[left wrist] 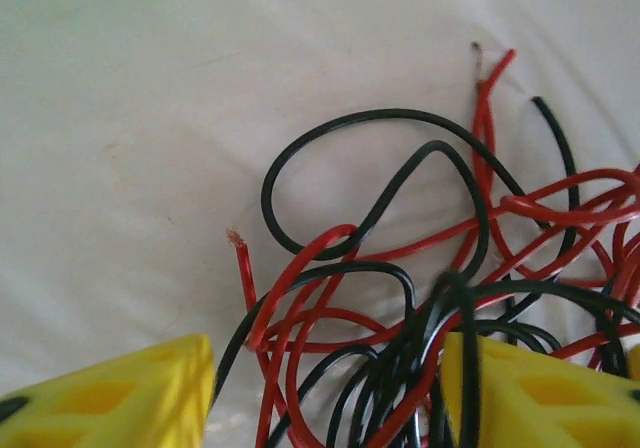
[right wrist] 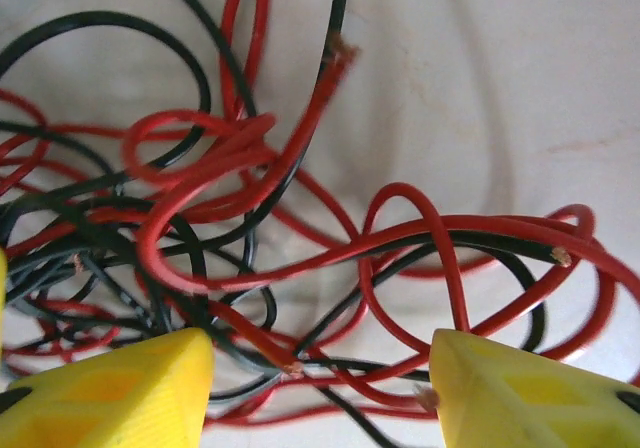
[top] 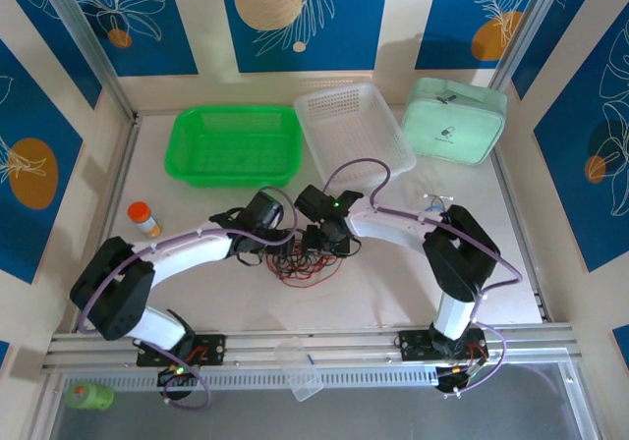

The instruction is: Untangle the cables

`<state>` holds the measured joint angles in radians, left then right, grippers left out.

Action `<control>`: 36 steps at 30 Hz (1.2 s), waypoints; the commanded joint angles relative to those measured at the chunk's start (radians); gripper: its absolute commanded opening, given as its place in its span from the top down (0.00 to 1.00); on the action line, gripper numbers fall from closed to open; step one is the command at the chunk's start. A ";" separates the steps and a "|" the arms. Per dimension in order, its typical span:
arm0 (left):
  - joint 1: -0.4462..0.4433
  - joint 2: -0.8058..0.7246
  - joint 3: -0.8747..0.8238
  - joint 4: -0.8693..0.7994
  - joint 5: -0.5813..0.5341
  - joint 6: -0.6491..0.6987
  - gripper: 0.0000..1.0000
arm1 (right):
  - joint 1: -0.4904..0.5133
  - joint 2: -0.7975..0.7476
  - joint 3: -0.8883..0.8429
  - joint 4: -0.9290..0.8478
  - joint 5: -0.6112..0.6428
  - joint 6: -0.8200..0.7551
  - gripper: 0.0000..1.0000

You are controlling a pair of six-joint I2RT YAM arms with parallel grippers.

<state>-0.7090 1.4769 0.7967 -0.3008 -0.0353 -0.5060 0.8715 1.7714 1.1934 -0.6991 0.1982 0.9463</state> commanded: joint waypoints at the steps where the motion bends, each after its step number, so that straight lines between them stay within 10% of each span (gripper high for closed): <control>1: 0.003 0.034 -0.051 0.038 -0.020 -0.030 0.51 | 0.002 0.038 -0.043 0.079 -0.020 0.087 0.45; 8: 0.016 -0.017 -0.169 0.063 -0.112 -0.094 0.73 | -0.043 -0.034 -0.203 0.199 0.021 0.148 0.64; 22: 0.135 -0.132 -0.426 0.413 0.019 -0.179 0.60 | -0.203 -0.198 -0.649 0.668 -0.186 0.268 0.98; 28: 0.152 -0.148 -0.451 0.407 -0.030 -0.200 0.62 | -0.226 -0.252 -0.635 0.558 -0.165 0.224 0.96; 36: 0.154 -0.494 -0.229 -0.058 -0.220 -0.019 0.43 | -0.245 -0.577 -0.449 0.083 0.038 0.006 0.73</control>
<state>-0.5667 1.0561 0.4702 -0.1638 -0.1627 -0.6109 0.6334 1.2778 0.6758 -0.3931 0.1421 1.0496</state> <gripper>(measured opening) 0.556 0.243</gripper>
